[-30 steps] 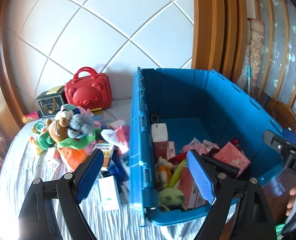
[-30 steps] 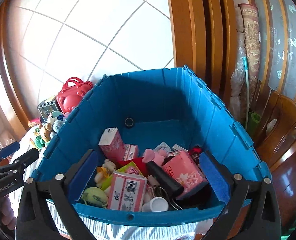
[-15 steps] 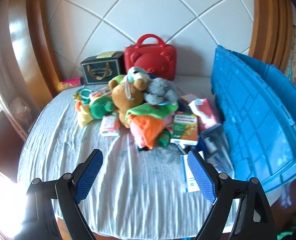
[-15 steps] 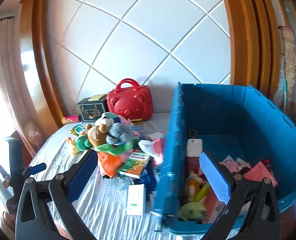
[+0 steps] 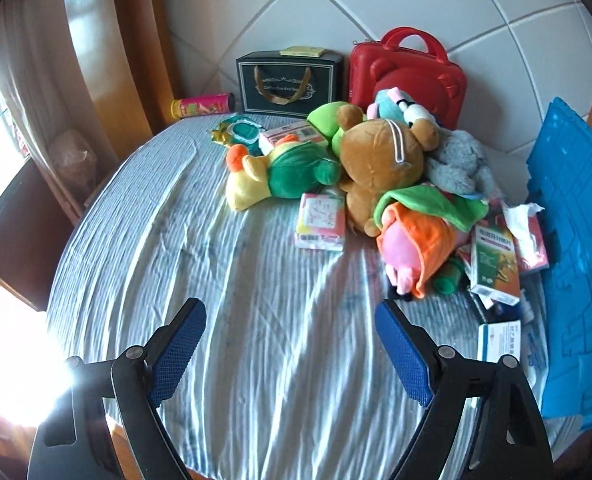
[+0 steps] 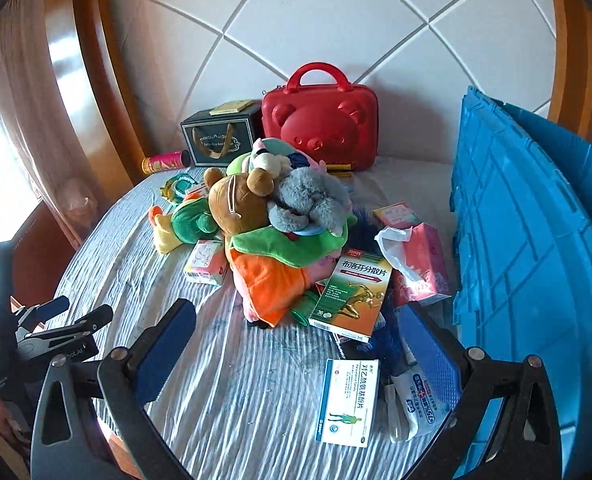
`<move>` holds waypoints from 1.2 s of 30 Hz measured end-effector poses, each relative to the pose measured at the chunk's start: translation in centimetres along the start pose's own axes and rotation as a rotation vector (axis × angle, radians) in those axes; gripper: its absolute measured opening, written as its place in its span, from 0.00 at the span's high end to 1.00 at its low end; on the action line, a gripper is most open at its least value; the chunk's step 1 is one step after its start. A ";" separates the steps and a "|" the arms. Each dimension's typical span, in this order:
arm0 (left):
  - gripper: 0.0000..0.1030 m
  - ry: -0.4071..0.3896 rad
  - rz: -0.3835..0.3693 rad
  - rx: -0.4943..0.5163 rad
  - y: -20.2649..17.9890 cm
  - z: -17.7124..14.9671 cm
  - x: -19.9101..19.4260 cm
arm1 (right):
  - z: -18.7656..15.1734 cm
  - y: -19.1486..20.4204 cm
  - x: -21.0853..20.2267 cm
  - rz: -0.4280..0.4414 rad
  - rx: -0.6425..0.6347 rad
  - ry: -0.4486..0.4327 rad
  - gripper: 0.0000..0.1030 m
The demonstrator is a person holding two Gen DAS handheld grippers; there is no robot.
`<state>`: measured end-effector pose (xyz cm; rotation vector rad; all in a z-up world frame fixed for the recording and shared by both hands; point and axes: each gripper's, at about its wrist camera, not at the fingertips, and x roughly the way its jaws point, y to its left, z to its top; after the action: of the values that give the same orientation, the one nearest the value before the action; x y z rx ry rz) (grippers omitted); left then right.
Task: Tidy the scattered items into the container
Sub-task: 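Move both tools back over the pile of toys on the bed, then grasp the grey plush toy with the left tool while the right tool grasps the white medicine box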
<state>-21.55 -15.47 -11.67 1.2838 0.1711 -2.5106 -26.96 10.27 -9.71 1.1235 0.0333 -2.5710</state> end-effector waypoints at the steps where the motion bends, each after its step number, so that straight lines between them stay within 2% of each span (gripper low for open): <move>1: 0.15 0.011 0.005 0.000 0.1 0.3 0.7 | 0.2 -0.1 1.2 0.004 0.007 0.015 0.00; 4: 0.15 0.025 0.037 -0.007 0.5 1.4 2.4 | 0.7 -0.4 4.2 0.003 0.023 0.067 0.00; 8: 0.15 0.047 0.027 -0.008 0.9 3.4 4.8 | 1.7 -0.6 7.0 -0.008 0.036 0.105 0.00; 12: 0.15 0.040 0.002 0.041 0.1 6.8 7.0 | 3.6 -1.1 9.2 -0.050 0.082 0.101 0.00; 16: 0.15 0.020 -0.027 0.108 -1.7 11.6 9.7 | 6.5 -2.0 11.2 -0.111 0.137 0.073 0.00; 18: 0.15 -0.002 -0.051 0.126 -2.9 14.2 10.9 | 8.2 -2.8 12.4 -0.159 0.159 0.061 0.00; 23: 0.15 0.008 -0.125 0.156 -6.3 19.6 14.1 | 12.0 -5.3 15.7 -0.248 0.206 0.055 0.00; 28: 0.15 0.046 -0.211 0.200 -10.6 22.6 17.5 | 15.0 -6.7 20.4 -0.368 0.182 0.094 0.00; 29: 0.15 0.047 -0.201 0.224 -11.6 22.6 18.4 | 15.2 -7.1 21.6 -0.372 0.184 0.111 0.00; 30: 0.09 0.047 -0.189 0.248 -12.6 22.6 19.2 | 15.3 -7.4 22.8 -0.374 0.187 0.130 0.00; 31: 0.03 0.027 -0.147 0.279 -13.4 22.4 19.8 | 15.2 -7.7 24.2 -0.371 0.189 0.158 0.00; 32: 0.01 0.038 -0.144 0.298 -13.7 22.1 20.5 | 15.0 -8.0 25.7 -0.366 0.190 0.189 0.00; 34: 0.00 0.064 -0.144 0.316 -14.0 21.8 21.8 | 14.2 -7.6 28.9 -0.285 0.179 0.279 0.00; 36: 0.00 0.082 -0.157 0.308 -13.1 21.6 22.0 | 13.3 -6.2 30.9 -0.150 0.173 0.343 0.00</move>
<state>-54.49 -13.33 -17.14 1.5457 -0.1054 -2.6973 -57.86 5.09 -23.45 1.6754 -0.0252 -2.5131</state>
